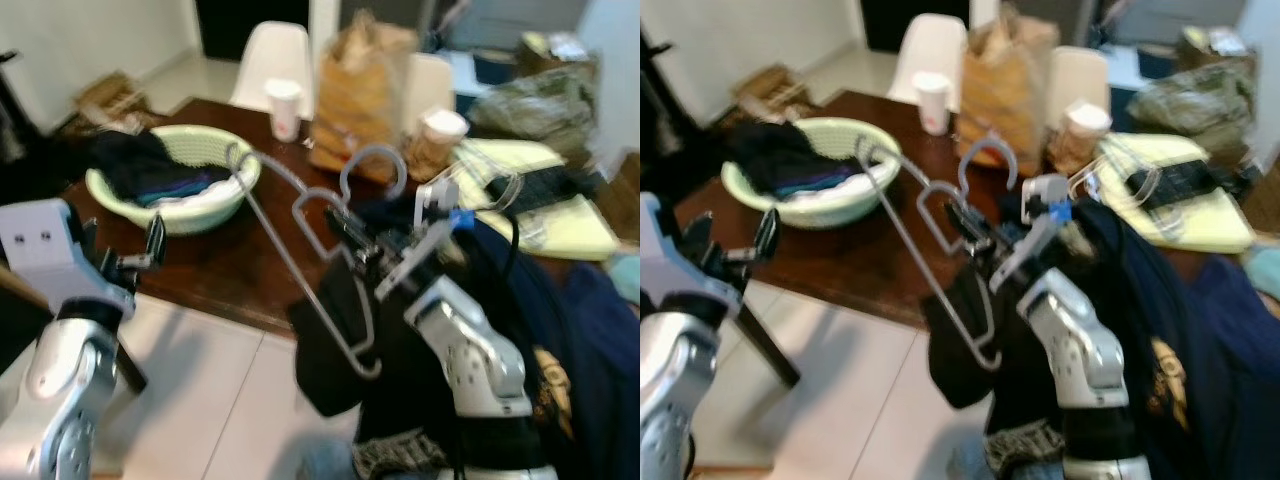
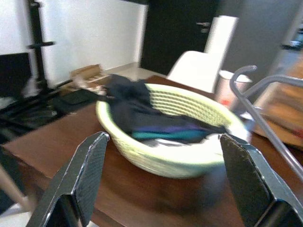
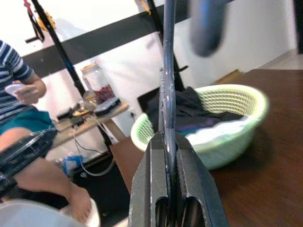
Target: Hang hanger
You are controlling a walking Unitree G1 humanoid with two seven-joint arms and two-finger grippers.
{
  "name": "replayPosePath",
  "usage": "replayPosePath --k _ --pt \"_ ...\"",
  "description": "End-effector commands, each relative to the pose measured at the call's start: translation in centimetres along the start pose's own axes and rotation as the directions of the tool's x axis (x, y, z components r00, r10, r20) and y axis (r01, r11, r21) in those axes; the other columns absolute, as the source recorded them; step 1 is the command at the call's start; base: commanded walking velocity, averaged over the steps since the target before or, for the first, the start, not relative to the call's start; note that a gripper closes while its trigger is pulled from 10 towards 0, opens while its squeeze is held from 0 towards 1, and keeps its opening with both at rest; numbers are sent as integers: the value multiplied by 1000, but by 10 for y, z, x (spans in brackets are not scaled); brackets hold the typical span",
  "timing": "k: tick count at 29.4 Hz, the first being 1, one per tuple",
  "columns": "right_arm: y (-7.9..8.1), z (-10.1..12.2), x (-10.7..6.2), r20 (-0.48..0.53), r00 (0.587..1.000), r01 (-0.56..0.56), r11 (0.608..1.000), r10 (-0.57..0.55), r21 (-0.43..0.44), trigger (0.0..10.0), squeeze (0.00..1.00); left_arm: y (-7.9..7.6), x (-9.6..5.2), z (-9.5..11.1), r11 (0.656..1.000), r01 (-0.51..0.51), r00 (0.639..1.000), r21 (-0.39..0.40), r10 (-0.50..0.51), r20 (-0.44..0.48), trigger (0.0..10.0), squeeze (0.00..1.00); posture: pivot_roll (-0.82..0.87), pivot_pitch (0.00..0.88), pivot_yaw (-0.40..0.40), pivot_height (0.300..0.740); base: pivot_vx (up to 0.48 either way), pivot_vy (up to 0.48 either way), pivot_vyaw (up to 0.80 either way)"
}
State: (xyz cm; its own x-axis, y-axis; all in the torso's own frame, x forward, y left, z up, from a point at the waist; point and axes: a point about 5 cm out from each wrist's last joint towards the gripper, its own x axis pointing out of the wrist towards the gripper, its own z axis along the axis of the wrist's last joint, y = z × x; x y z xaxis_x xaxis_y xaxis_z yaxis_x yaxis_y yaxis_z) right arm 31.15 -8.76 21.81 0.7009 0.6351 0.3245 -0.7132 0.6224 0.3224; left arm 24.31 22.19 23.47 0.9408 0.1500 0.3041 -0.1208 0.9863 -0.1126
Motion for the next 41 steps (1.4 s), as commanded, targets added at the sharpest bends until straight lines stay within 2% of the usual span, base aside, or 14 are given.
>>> replayPosePath --k 1,23,35,38,41 --pt "-5 2 -2 -1 999 32 999 -32 -5 10000 0 -4 1 3 1000 26 1000 9 -26 10 10000 0 -1 76 -54 740 431 0 0" --pt "-7 2 2 -12 998 59 998 -59 13 10000 0 -8 3 7 998 58 998 20 -59 23 10000 0 1 77 -57 740 429 0 0" --pt "-9 1 2 -26 997 68 998 -68 3 10000 0 -1 4 4 999 31 999 23 -31 11 10000 0 -4 76 -53 740 390 0 -142" --pt "-10 1 3 -32 997 71 997 -71 3 10000 0 8 4 -3 1000 10 999 24 -10 -33 10000 0 -2 73 -59 740 0 0 -488" --pt "-10 1 3 -30 997 72 997 -72 3 10000 0 10 4 -5 1000 5 999 24 -4 -45 10000 0 -2 73 -59 740 0 0 0"
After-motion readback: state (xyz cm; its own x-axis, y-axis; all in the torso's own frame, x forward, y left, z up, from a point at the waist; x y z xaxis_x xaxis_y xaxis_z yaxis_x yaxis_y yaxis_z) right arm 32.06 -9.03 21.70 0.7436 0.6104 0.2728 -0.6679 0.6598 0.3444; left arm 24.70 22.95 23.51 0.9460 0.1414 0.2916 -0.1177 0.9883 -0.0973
